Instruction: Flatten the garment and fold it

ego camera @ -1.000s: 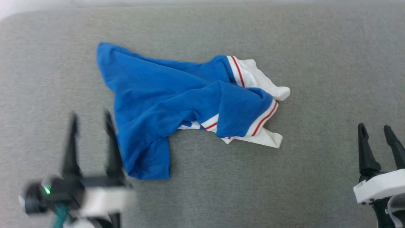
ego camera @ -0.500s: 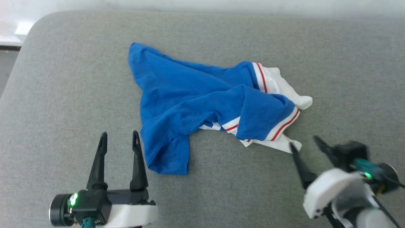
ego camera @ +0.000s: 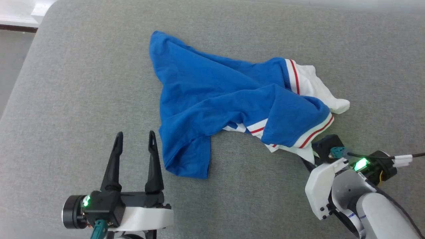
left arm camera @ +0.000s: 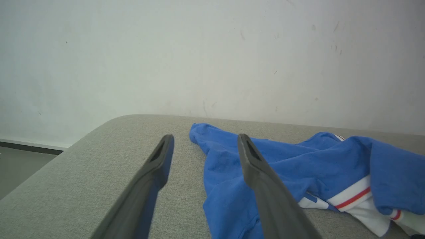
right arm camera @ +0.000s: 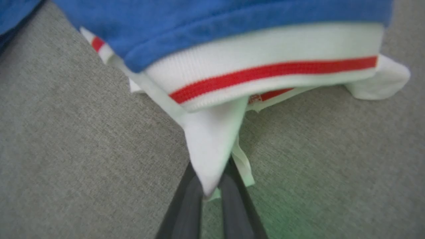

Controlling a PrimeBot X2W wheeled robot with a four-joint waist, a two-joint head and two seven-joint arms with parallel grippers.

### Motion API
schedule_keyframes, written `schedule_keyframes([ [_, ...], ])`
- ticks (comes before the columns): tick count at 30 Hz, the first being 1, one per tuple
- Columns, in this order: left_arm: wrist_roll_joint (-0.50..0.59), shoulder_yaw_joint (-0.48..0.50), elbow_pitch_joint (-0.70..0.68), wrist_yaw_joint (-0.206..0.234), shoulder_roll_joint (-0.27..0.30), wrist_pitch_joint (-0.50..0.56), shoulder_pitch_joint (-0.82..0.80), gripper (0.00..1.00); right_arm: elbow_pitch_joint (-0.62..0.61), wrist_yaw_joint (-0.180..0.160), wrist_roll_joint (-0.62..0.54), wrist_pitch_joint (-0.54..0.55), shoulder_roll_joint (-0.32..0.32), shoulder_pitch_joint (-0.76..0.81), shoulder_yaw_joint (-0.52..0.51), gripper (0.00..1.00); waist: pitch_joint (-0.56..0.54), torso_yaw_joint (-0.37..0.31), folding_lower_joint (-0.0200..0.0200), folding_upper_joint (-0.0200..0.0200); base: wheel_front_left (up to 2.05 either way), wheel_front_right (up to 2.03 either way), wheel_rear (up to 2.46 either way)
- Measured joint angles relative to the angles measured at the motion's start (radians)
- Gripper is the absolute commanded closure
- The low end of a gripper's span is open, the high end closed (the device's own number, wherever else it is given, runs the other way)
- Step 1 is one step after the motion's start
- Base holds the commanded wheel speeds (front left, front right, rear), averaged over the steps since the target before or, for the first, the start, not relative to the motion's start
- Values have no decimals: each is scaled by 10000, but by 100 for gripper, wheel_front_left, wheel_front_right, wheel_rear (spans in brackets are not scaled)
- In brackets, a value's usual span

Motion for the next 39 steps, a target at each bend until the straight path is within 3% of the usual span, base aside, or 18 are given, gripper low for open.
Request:
schedule_keyframes([
  [5,0,207,33,-23,-82,0,6,0,-144,23,669,-318,272,10,-669,100,-61,-216,1,0,0,0,0],
  [9,-4,418,12,-105,-125,0,48,0,-1164,23,1657,-318,669,35,-2209,100,-221,-591,0,0,0,0,0],
  [15,-4,585,15,-270,-104,0,123,0,-2587,23,1894,253,673,745,-5356,100,-434,-1249,0,0,0,0,0],
  [20,-4,579,69,-412,-107,0,133,0,-2573,21,1210,1011,970,2239,-7691,100,-561,-1584,0,0,0,0,0],
  [24,-13,583,171,-510,-100,0,288,0,-1856,19,395,932,1252,2925,-8441,100,-686,-1648,-3,0,0,0,0],
  [25,-21,587,198,-518,-94,0,306,0,-1626,19,301,763,1346,2923,-8456,90,-715,-1653,-2,0,0,0,0],
  [26,-36,589,217,-529,-92,0,318,0,-1409,23,148,529,1390,2906,-8429,64,-743,-1657,-1,0,0,0,0],
  [27,-59,583,247,-541,-88,0,326,0,-1227,23,-8,297,1409,2881,-8414,8,-772,-1661,-1,0,0,0,0],
  [28,-88,577,288,-552,-79,0,327,0,-1080,23,-140,86,1421,2850,-8381,0,-802,-1661,-2,0,0,0,0],
  [32,-109,568,364,-616,-50,0,334,0,-1325,23,-249,-529,1499,2415,-8297,0,-943,-1620,-2,0,0,0,0],
  [39,-111,499,336,-616,-58,0,480,0,-4328,21,73,-374,1141,1315,-7365,0,-986,-1500,-2,0,0,0,0],
])
